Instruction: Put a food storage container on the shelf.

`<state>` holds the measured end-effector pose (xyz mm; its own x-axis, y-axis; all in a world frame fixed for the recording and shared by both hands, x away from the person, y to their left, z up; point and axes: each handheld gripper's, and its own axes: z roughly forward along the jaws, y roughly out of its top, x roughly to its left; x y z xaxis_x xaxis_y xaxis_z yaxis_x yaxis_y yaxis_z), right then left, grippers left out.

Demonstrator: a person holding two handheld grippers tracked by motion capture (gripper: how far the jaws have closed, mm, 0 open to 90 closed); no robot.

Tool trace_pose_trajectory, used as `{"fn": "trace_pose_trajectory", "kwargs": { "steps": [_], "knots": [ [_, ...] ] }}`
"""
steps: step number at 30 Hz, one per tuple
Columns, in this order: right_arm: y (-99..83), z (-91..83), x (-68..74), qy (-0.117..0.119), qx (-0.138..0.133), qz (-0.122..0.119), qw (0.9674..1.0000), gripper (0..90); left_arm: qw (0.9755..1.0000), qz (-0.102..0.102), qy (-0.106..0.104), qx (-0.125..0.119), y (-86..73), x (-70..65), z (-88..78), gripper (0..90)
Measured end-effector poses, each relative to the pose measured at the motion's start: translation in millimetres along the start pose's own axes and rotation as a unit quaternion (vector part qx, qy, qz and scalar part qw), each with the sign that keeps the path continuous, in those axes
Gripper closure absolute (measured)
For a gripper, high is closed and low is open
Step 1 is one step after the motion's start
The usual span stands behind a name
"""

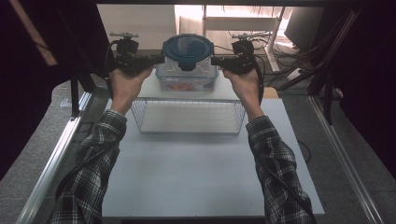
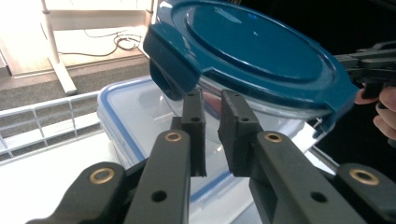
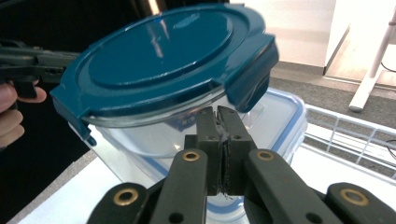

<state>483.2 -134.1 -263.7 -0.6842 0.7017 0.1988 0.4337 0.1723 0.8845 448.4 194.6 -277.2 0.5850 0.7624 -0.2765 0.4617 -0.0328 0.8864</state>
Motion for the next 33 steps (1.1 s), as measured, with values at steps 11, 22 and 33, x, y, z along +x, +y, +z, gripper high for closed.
{"fn": "trace_pose_trajectory", "kwargs": {
  "steps": [11,22,33],
  "knots": [
    [-30.7,-19.5,15.2,0.026,0.009,-0.049,0.9984,52.9,0.9982,0.038,-0.039,0.022,-39.0,-16.2,-19.0,50.0],
    [-75.4,-41.8,31.8,0.029,0.016,-0.080,0.9963,24.7,0.9964,0.053,-0.066,0.006,-88.4,-35.0,-37.2,20.7],
    [-146.4,-53.1,51.2,0.040,0.038,-0.106,0.9929,8.1,0.9946,0.077,-0.063,0.030,-161.5,-55.0,-47.3,5.8]
  ]
}}
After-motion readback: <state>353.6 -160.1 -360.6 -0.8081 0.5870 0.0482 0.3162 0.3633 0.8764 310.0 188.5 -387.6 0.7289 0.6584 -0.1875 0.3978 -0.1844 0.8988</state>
